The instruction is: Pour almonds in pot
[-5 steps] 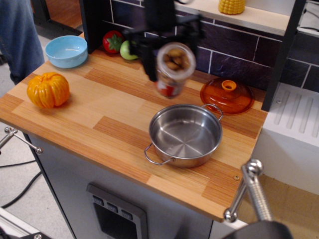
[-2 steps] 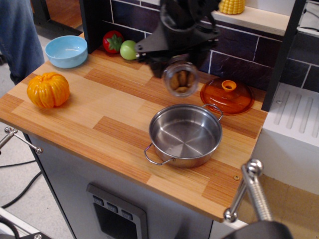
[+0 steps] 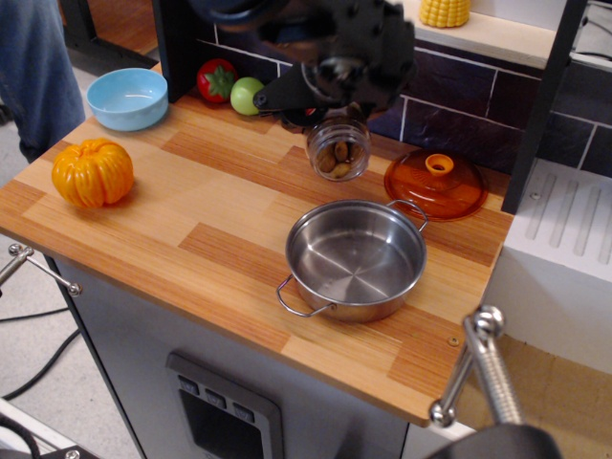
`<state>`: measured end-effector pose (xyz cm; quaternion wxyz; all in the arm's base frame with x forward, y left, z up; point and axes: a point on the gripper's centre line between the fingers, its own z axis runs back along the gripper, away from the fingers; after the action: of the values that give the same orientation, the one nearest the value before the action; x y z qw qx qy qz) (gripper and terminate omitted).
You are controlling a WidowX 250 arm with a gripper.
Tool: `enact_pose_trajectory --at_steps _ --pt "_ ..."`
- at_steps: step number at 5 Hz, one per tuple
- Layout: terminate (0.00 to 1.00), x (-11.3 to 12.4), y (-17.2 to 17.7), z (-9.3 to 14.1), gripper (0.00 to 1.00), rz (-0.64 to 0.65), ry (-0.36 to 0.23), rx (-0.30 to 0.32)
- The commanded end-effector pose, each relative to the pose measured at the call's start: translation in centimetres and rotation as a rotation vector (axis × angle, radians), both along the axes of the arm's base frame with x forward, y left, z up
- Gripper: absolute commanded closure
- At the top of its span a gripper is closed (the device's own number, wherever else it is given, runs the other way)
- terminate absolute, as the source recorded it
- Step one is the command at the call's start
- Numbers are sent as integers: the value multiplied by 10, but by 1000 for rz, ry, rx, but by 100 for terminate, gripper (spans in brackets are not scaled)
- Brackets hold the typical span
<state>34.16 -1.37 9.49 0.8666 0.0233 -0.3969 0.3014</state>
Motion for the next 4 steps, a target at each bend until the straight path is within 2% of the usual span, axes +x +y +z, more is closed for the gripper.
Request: enact_pose_trajectory --at_steps 1,2,4 --pt "0 3 -8 12 100 -60 -194 30" --pt "0 1 -17 13 100 -72 -259 31" --pt "0 -5 -24 18 100 -98 -324 33"
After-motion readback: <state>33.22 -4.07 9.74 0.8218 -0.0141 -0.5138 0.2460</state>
